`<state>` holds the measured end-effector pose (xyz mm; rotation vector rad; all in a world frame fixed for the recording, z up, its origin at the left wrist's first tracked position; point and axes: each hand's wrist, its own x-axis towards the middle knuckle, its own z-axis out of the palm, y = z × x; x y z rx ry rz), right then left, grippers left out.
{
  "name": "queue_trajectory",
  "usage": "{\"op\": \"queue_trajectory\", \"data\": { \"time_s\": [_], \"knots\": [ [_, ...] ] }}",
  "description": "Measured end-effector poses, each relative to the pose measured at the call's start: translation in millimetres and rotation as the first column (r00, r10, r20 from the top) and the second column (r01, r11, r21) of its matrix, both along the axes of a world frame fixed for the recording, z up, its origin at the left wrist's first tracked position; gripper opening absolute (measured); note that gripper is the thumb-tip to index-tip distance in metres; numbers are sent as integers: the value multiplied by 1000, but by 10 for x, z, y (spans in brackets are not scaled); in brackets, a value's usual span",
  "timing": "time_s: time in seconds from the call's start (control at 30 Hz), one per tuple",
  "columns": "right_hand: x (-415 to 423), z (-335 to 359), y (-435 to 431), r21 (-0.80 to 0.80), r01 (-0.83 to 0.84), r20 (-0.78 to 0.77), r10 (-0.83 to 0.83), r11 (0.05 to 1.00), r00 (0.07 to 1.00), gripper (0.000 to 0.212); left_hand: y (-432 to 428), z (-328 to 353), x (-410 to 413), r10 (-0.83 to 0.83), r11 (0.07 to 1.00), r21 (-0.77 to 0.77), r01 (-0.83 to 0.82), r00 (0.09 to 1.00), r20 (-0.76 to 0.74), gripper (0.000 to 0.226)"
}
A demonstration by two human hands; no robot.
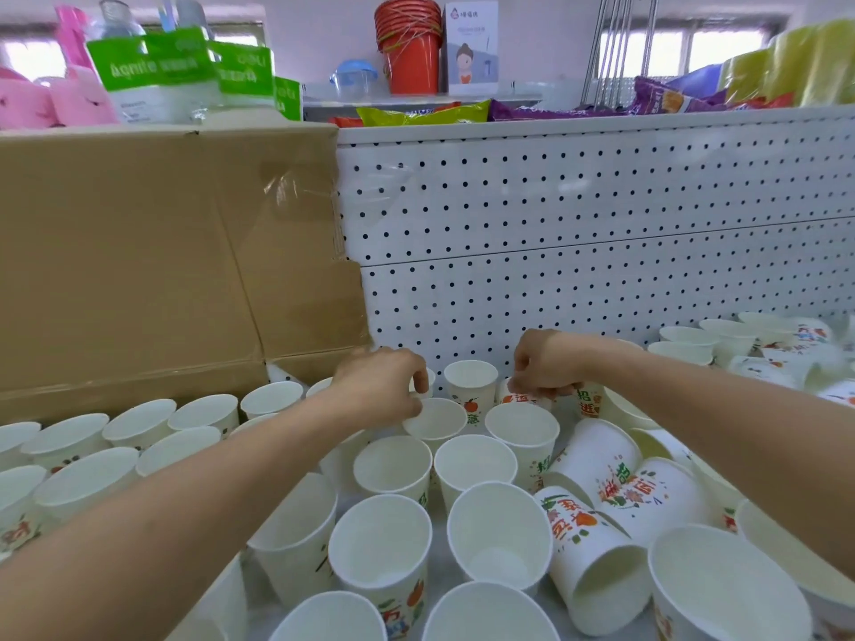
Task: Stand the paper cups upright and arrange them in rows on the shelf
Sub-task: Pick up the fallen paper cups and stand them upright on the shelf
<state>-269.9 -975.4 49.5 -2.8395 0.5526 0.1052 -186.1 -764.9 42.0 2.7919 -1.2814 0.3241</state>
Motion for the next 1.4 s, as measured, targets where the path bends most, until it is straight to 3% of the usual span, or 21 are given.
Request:
{"op": "queue_trajectory", "data": {
  "time_s": [0.17,0.37,0.57,0.7,0.83,0.9,1.0,1.23,1.33,1.4],
  "knots": [
    [-197,88,-74,-43,-80,185,87,996,979,17,56,6,61,74,997,-13,-73,994,81,19],
    [-482,64,-63,-20,-189,204,189,982,961,11,99,67,-122,23,998,-57,-15,991,135,26],
    [-589,41,-119,-35,-207,138,210,978,968,13,201,154,-552,-72,993,-86,75,997,29,27],
    [-722,116,-74,-118,-272,264,294,955,919,16,298,220,-883,-144,983,-128,128,982,-124,29],
    [-944,228,39,16,-446,284,424,895,860,8,416,188,-1161,-218,962,-206,177,956,-196,23],
    [-994,210,114,33,-496,224,478,868,850,12,439,160,-1233,-217,969,-157,192,962,-165,18],
    [-926,94,232,-121,-501,133,514,857,847,10,423,98,-1221,-158,987,3,159,986,-56,21],
    [-649,-16,292,-304,-459,146,517,835,843,6,240,53,-1011,-84,985,157,74,995,59,21],
    [-809,55,282,-273,-456,227,517,847,825,13,207,44,-976,-58,989,138,53,998,30,21],
    [-1019,127,279,-166,-493,283,520,854,806,10,241,58,-1049,-70,995,73,70,998,-10,23]
  ]
}}
